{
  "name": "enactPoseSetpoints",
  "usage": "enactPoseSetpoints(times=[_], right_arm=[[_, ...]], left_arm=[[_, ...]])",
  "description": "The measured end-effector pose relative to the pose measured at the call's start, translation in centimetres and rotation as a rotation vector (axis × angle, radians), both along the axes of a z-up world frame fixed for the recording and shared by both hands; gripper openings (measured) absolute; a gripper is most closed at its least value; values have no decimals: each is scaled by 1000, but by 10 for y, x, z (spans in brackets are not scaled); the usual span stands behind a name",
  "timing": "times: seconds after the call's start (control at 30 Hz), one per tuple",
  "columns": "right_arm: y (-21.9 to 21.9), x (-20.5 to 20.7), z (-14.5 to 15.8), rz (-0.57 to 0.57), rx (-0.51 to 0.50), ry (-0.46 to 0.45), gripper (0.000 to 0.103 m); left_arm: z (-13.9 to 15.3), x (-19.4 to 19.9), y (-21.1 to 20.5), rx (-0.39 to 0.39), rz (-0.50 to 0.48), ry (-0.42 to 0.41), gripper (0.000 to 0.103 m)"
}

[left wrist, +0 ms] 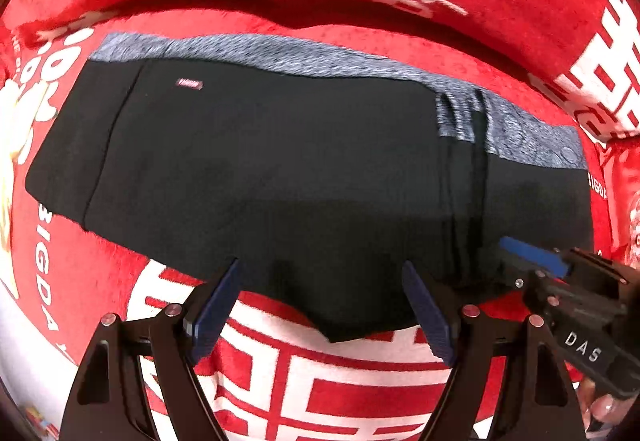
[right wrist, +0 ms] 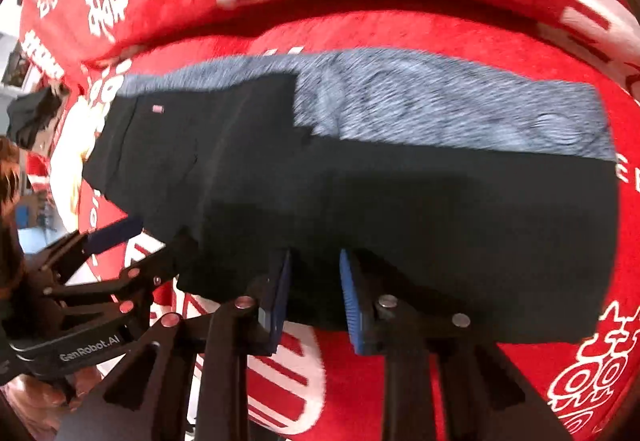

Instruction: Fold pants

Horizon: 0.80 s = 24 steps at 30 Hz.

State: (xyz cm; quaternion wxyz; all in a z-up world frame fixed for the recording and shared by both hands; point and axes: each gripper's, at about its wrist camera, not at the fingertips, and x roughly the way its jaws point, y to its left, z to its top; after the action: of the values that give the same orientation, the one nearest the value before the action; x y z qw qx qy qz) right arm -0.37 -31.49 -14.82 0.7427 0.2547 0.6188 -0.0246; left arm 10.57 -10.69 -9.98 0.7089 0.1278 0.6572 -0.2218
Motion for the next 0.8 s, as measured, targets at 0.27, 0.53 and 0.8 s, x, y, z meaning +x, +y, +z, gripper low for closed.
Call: enactPoseSetpoints(times=[0.27,0.53,0.8], right_arm=[[2,2,2,8,-17,47,28],[25,16,11,55,-123,88,32],[35,25,20,42,-145,90,34]], left_arm=[[-4,12,26,-2,49,19,82],[-3,28,55,-18,100,27,82],[-4,44,94,-36,149,38,82]])
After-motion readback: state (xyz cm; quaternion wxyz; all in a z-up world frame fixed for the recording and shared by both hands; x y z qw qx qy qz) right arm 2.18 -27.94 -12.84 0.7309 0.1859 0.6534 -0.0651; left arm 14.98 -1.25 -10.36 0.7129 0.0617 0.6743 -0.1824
